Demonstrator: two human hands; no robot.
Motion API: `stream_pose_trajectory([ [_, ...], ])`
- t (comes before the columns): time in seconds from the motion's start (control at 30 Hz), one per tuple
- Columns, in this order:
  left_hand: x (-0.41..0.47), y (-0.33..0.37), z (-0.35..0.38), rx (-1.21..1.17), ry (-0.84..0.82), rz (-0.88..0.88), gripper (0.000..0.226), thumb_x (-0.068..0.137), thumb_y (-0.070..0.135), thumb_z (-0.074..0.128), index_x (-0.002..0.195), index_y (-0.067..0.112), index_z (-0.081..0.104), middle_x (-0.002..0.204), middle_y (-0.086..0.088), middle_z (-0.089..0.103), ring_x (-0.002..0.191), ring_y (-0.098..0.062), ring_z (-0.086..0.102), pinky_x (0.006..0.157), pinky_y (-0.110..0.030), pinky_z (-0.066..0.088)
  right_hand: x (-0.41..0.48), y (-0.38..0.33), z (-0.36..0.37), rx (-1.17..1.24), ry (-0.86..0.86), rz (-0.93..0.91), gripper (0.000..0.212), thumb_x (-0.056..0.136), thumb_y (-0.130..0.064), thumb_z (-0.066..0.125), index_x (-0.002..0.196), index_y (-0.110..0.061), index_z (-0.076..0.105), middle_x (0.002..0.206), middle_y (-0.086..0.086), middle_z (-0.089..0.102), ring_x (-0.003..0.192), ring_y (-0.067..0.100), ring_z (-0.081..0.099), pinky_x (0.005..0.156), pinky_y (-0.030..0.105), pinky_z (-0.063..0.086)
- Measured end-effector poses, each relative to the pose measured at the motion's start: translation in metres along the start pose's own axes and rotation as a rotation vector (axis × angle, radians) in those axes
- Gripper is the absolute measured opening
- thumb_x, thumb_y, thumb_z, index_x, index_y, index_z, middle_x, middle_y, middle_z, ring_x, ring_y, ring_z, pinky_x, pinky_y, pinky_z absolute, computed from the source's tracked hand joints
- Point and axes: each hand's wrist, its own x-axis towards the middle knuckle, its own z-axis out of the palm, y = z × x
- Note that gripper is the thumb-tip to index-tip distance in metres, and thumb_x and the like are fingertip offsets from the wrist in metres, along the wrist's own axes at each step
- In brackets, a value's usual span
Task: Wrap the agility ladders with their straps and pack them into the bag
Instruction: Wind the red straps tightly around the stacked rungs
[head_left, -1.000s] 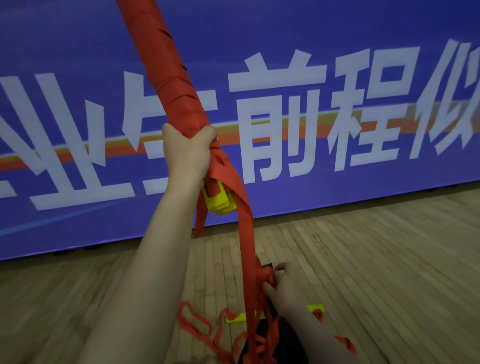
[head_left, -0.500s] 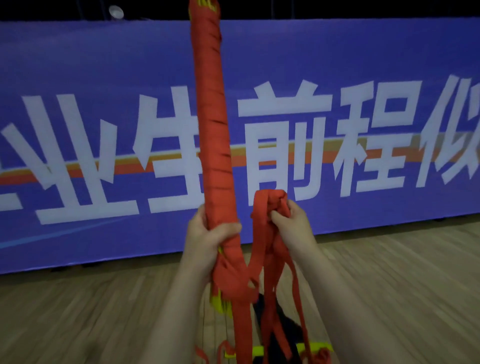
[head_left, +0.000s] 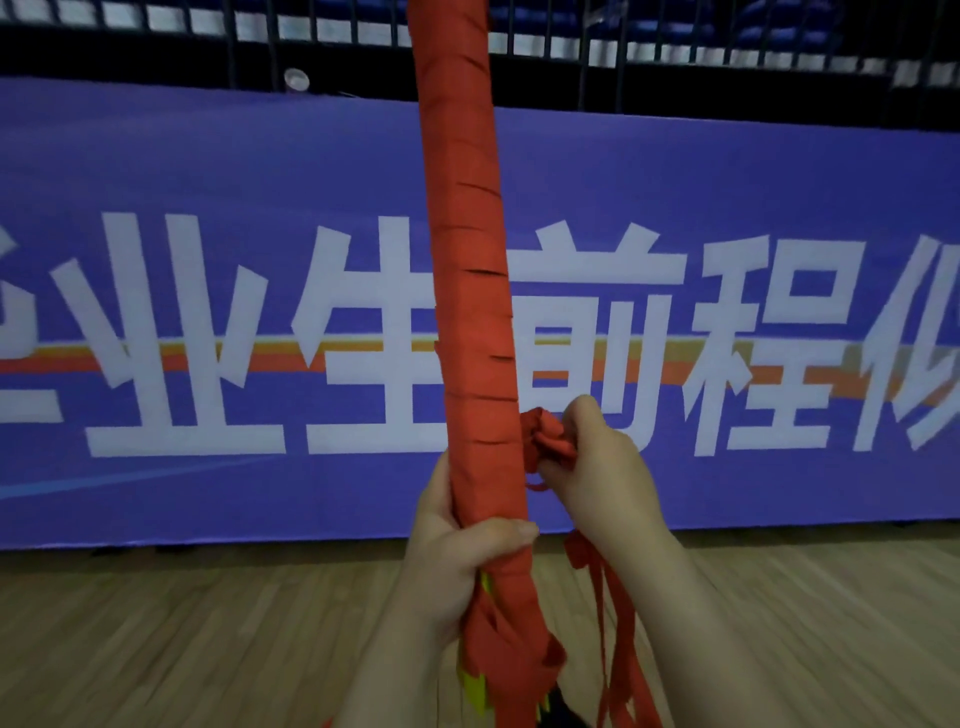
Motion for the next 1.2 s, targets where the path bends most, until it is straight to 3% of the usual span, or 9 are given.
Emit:
stream_pose_trajectory([
  [0.13,0.005,0.009,-0.007,0.027,0.001,0.014,0.054,0.037,0.013,0.075,0.091,0.016,0.073,0.071,-0.006,0.069,0.055,-0.016,0.060,0.050,-0.025,0.050,0.001,-0.007,-0.010,0.429,-0.104,-0.026,0.028,0.077,-0.008,0.065,0.088,-0.013,0.039,0.065,-0.003,0.054,0.058,0.011,0.047,0.055,0.033,0.041],
  [0.23,0.002,0.010,-0.006,-0.002,-0.002,-0.011,0.048,0.046,-0.003,0.067,0.093,0.004,0.066,0.068,-0.009,0.069,0.050,-0.015,0.061,0.048,-0.021,0.049,0.002,-0.008,-0.018,0.917,-0.294,-0.005,0.029,0.073,-0.008,0.065,0.091,-0.011,0.042,0.081,0.009,0.065,0.076,0.020,0.059,0.071,0.038,0.050],
  [0.4,-0.001,0.006,-0.001,-0.010,0.004,-0.011,0.050,0.041,0.001,0.072,0.091,0.006,0.067,0.068,-0.007,0.070,0.051,-0.014,0.063,0.048,-0.021,0.049,-0.006,-0.004,-0.016,1.085,-0.274,0.104,0.026,0.071,-0.032,0.073,0.078,-0.018,0.053,0.075,0.002,0.062,0.065,0.016,0.057,0.056,0.028,0.044],
  [0.5,0.001,0.008,-0.001,-0.020,0.026,0.009,0.051,0.035,0.014,0.074,0.086,0.011,0.070,0.065,-0.005,0.069,0.050,-0.015,0.062,0.046,-0.021,0.048,-0.010,-0.005,-0.011,1.008,-0.156,0.091,0.023,0.079,-0.003,0.072,0.077,-0.007,0.049,0.074,0.012,0.057,0.059,0.018,0.058,0.051,0.027,0.048],
  [0.6,0.001,0.010,-0.005,-0.036,0.052,0.010,0.044,0.035,0.017,0.074,0.078,0.020,0.074,0.059,-0.005,0.061,0.048,-0.016,0.056,0.044,-0.024,0.047,-0.011,-0.007,-0.009,0.536,0.130,-0.162,0.028,0.072,0.014,0.062,0.072,-0.009,0.047,0.071,0.000,0.049,0.060,0.003,0.045,0.058,0.012,0.037],
  [0.7,-0.001,0.011,-0.005,-0.073,0.054,-0.007,0.043,0.036,0.017,0.074,0.078,0.021,0.073,0.061,-0.014,0.056,0.047,-0.020,0.053,0.044,-0.027,0.048,-0.011,-0.008,-0.003,0.172,0.321,-0.430,0.027,0.064,0.017,0.062,0.071,-0.007,0.052,0.079,-0.001,0.047,0.071,0.007,0.042,0.060,0.012,0.033],
  [0.9,-0.005,0.015,-0.008,-0.126,0.036,0.021,0.040,0.038,0.014,0.072,0.077,0.014,0.072,0.062,-0.016,0.059,0.047,-0.020,0.056,0.043,-0.028,0.049,-0.020,-0.015,-0.001,0.289,0.183,-0.591,0.009,0.072,0.000,0.064,0.079,-0.004,0.061,0.090,0.001,0.054,0.087,0.012,0.054,0.071,0.021,0.044],
  [1.03,-0.003,0.015,-0.012,-0.133,0.072,0.020,0.036,0.036,0.015,0.073,0.072,0.011,0.069,0.059,-0.016,0.056,0.042,-0.021,0.053,0.042,-0.027,0.047,-0.026,-0.031,-0.010,0.863,0.109,-0.211,0.011,0.090,-0.015,0.054,0.086,-0.007,0.061,0.081,-0.003,0.065,0.079,0.010,0.063,0.071,0.020,0.050],
  [1.2,-0.004,0.011,-0.016,-0.139,0.097,-0.002,0.055,0.037,0.017,0.072,0.085,-0.004,0.057,0.058,-0.018,0.054,0.040,-0.022,0.054,0.041,-0.025,0.046,-0.015,-0.024,-0.011,1.033,-0.097,0.095,0.033,0.083,-0.018,0.067,0.115,-0.023,0.065,0.111,-0.003,0.068,0.087,0.008,0.067,0.074,0.028,0.054],
])
